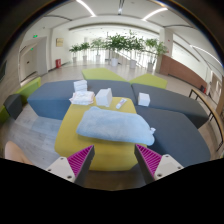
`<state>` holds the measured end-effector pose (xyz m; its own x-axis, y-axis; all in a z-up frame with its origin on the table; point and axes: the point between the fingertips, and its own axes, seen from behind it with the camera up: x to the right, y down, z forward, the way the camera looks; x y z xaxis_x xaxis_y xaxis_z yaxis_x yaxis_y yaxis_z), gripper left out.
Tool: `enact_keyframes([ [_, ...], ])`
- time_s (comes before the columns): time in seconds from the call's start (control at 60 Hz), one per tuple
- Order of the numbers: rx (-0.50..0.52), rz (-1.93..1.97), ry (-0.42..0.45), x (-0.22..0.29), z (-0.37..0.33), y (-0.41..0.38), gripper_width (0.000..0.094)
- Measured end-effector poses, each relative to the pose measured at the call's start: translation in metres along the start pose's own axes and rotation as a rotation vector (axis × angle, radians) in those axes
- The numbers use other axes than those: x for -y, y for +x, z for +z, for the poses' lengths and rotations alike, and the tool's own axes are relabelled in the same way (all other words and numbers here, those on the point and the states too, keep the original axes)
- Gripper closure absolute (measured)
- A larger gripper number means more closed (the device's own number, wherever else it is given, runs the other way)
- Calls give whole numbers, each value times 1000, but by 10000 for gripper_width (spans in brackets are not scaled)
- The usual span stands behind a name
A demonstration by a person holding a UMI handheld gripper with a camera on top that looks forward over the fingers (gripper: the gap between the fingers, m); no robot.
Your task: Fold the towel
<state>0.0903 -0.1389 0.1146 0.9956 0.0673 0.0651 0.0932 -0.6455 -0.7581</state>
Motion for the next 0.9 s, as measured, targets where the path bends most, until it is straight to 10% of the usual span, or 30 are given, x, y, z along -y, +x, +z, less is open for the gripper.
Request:
enact_keyframes([
  [0.417, 112, -147, 17, 73, 194, -149, 172],
  [0.6, 72, -185, -26, 35, 238, -142, 498],
  [0.667, -6, -227, 12, 39, 242, -125, 894],
  [0.9, 42, -133, 40, 67, 224, -123, 926],
])
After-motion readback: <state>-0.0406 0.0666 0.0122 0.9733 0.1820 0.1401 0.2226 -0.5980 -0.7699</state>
